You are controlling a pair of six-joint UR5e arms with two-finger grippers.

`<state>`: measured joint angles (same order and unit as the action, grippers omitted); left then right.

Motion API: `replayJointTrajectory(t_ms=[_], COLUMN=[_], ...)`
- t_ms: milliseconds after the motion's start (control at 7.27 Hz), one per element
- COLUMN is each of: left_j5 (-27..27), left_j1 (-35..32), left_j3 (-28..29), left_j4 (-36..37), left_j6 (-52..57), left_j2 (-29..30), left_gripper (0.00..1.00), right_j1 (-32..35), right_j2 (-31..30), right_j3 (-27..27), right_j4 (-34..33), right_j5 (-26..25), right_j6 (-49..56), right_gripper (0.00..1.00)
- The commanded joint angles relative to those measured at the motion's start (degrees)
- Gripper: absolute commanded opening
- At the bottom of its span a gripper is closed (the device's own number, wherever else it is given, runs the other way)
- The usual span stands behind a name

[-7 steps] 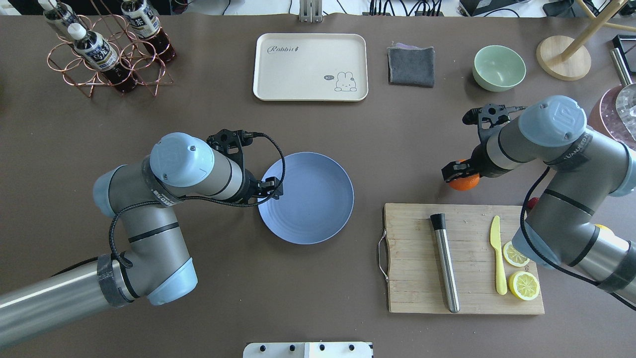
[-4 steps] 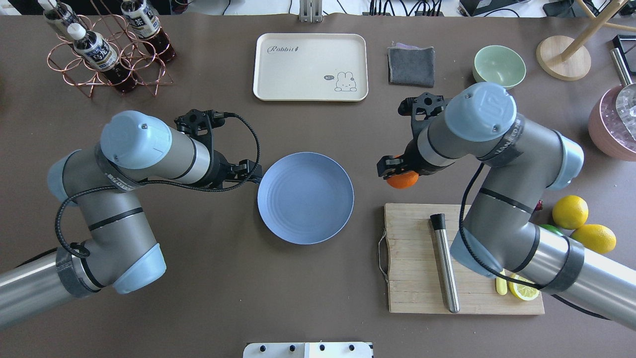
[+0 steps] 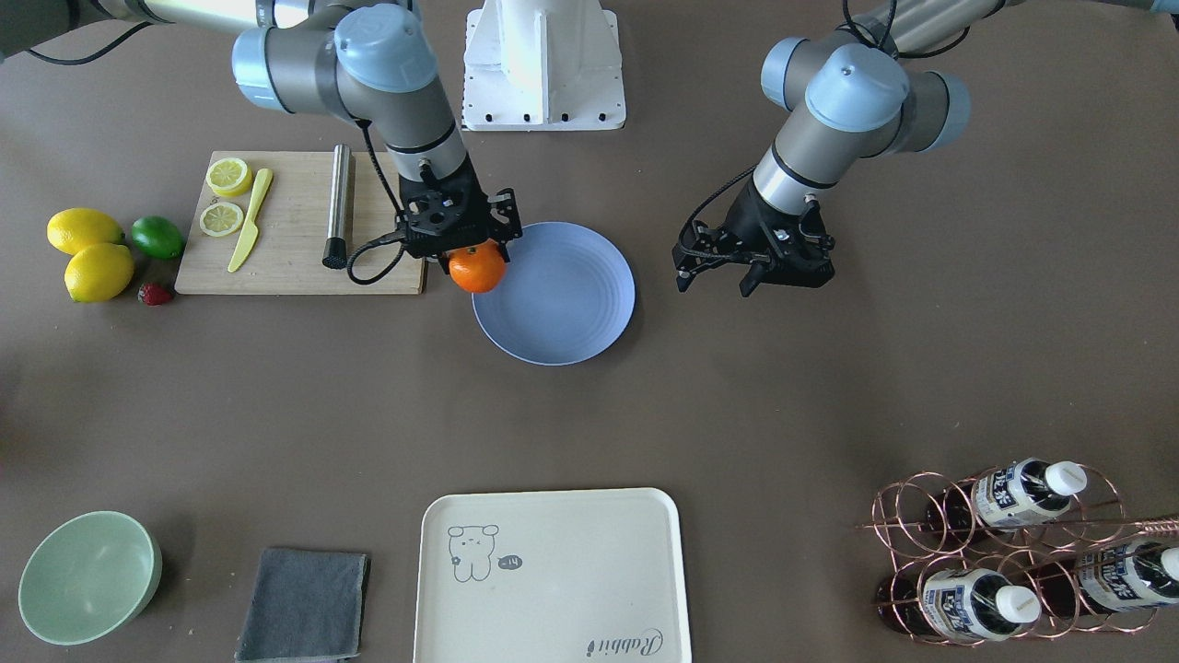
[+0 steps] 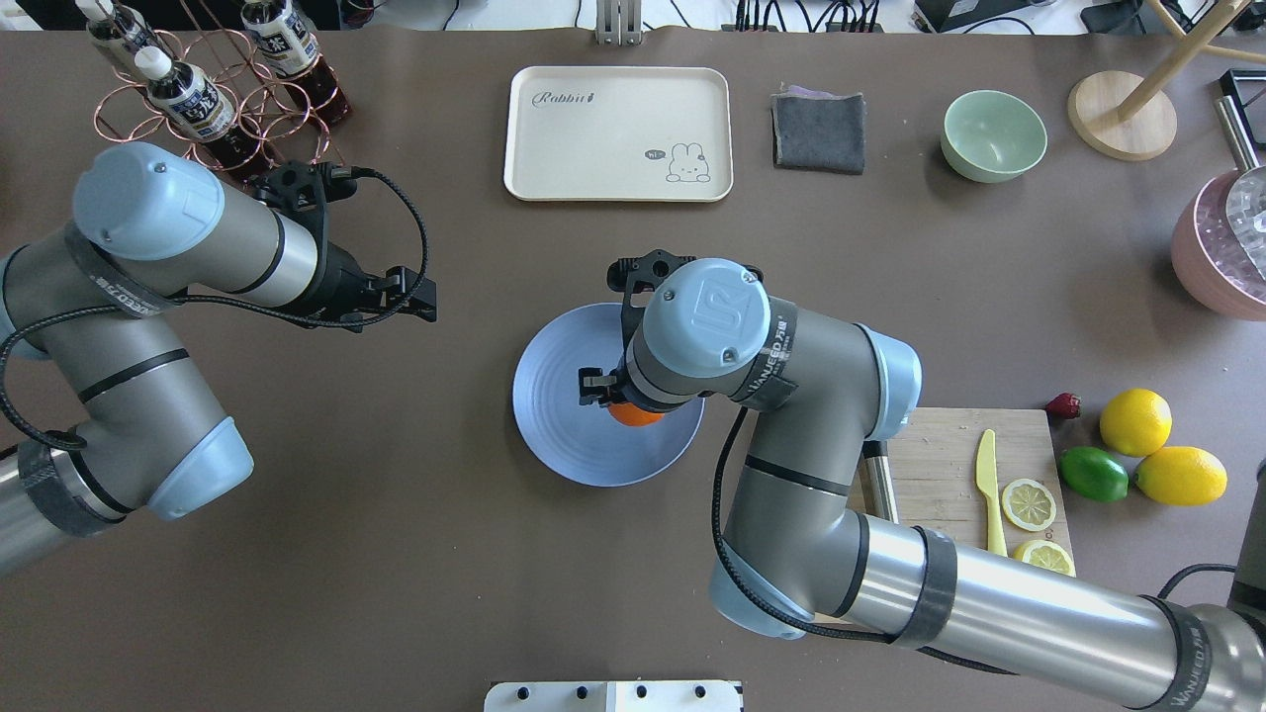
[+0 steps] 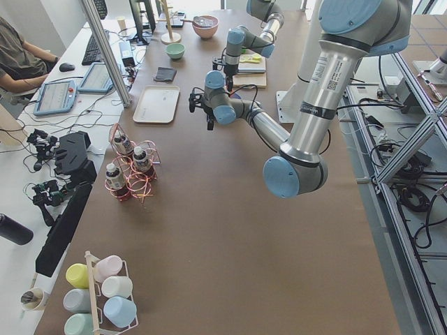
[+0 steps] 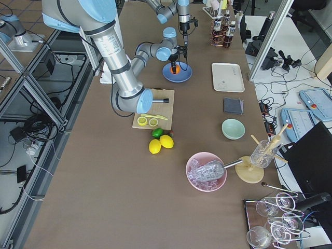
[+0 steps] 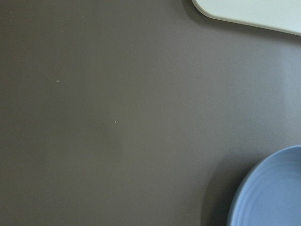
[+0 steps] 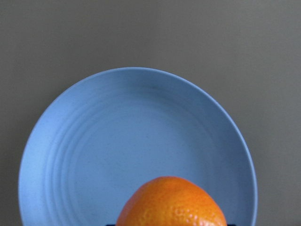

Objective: Pick orange to plate
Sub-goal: 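Carry the orange over the blue plate with the right gripper while the left arm retracts, then lower the orange onto the blue plate and open the right gripper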

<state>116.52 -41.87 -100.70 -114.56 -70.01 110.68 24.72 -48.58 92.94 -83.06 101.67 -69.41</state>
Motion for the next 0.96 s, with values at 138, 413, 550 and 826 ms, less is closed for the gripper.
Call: replayJointTrajectory(t_ms=[138, 413, 550, 826], left_j5=[0.2, 0.2, 0.1, 0.1], left_j1=[-0.4, -0.5, -0.5, -0.5], left_j3=[0.1, 0.1, 0.1, 0.1], left_j4=[-0.1, -0.1, -0.1, -0.1], left_j6=[0.1, 0.1, 0.2, 0.1], left_j2=[-1.1, -1.1, -1.1, -1.1], left_gripper=[0.94, 0.94, 0.94, 0.94], right_j1=[-1.3, -1.3, -1.3, -1.3], right_j2=[3.0, 3.0, 2.9, 3.0], right_j3=[-5.0, -6.1, -6.2, -6.2], right_j4=[0.4, 0.4, 0.4, 0.4], right_j5=[-1.0, -1.1, -1.1, -1.1], right_j6=[-0.6, 0.0, -0.2, -0.6], right_gripper=[0.00, 0.00, 0.05, 0.74])
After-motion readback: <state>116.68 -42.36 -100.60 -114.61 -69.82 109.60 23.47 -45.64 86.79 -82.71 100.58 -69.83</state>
